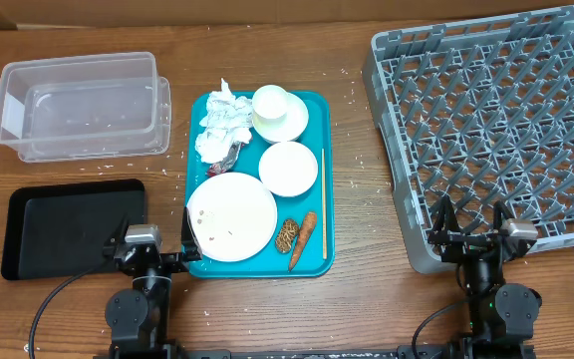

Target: Sort waste into correct bins and load items into the dishwasher

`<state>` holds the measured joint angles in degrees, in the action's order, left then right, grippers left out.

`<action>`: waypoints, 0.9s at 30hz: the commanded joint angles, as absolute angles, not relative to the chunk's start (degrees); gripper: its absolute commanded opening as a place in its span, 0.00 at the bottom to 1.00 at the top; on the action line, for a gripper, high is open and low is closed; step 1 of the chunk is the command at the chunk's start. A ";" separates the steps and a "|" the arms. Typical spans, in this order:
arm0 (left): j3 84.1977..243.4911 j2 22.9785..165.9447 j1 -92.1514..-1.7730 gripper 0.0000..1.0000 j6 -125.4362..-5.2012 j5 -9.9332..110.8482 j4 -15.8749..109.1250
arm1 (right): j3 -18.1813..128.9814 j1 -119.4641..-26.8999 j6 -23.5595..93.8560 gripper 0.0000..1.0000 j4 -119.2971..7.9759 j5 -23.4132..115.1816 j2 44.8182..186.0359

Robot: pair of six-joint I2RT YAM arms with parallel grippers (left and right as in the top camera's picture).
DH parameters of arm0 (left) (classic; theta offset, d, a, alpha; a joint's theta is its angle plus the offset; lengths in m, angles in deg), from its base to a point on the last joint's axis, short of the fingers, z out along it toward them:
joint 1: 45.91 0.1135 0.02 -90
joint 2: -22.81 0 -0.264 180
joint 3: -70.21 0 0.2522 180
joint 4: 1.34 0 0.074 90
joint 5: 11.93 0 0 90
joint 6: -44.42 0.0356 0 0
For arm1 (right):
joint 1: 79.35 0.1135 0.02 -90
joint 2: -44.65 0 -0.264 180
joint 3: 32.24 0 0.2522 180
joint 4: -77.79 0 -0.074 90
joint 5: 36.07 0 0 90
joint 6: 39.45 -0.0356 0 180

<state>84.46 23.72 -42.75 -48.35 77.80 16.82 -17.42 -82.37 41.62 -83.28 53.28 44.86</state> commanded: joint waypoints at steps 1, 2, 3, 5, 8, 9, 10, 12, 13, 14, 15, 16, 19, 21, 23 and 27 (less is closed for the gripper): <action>84.24 23.09 -42.32 1.00 -47.25 77.17 16.87 | -18.03 -82.81 42.01 1.00 -83.65 53.17 44.82; 84.24 23.09 -42.32 1.00 -47.25 77.17 16.87 | -18.03 -82.79 42.01 1.00 -83.65 53.17 44.82; 84.24 23.09 -42.32 1.00 -47.25 77.17 16.87 | -18.03 -82.79 42.01 1.00 -83.65 53.17 44.82; 84.24 23.09 -42.32 1.00 -47.25 77.17 16.87 | -18.03 -82.81 42.01 1.00 -83.65 53.17 44.82; 84.24 23.09 -42.32 1.00 -47.25 77.17 16.87 | -18.03 -82.79 42.01 1.00 -83.65 53.17 44.82; 84.24 23.09 -42.32 1.00 -47.25 77.17 16.87 | -18.03 -82.81 42.01 1.00 -83.65 53.17 44.82; 84.24 23.09 -42.32 1.00 -47.25 77.17 16.87 | -18.03 -82.81 42.01 1.00 -83.65 53.17 44.82; 84.24 23.09 -42.32 1.00 -47.25 77.17 16.87 | -18.03 -82.79 42.01 1.00 -83.65 53.17 44.82; 84.24 23.09 -42.32 1.00 -47.25 77.17 16.87 | -18.03 -82.81 42.01 1.00 -83.65 53.17 44.82; 84.24 23.07 -42.32 1.00 -47.25 77.17 16.87 | -18.03 -82.79 42.01 1.00 -83.65 53.17 44.82; 84.24 23.09 -42.32 1.00 -47.25 77.17 16.87 | -18.03 -82.79 42.01 1.00 -83.65 53.17 44.82; 84.24 23.07 -42.32 1.00 -47.30 77.14 16.80 | -18.03 -82.79 42.01 1.00 -83.65 53.17 44.82; 84.24 23.07 -42.34 1.00 -50.05 73.19 16.41 | -18.03 -82.79 42.01 1.00 -83.65 53.17 44.82; 84.26 23.07 -42.34 1.00 -58.05 67.92 15.86 | -18.03 -82.81 42.01 1.00 -83.65 53.17 44.82; 84.26 23.09 -42.34 1.00 -68.56 63.99 14.75 | -18.03 -82.79 42.01 1.00 -83.65 53.17 44.82; 84.26 23.07 -42.34 1.00 -88.10 60.56 6.68 | -18.03 -82.79 42.01 1.00 -83.65 53.17 44.82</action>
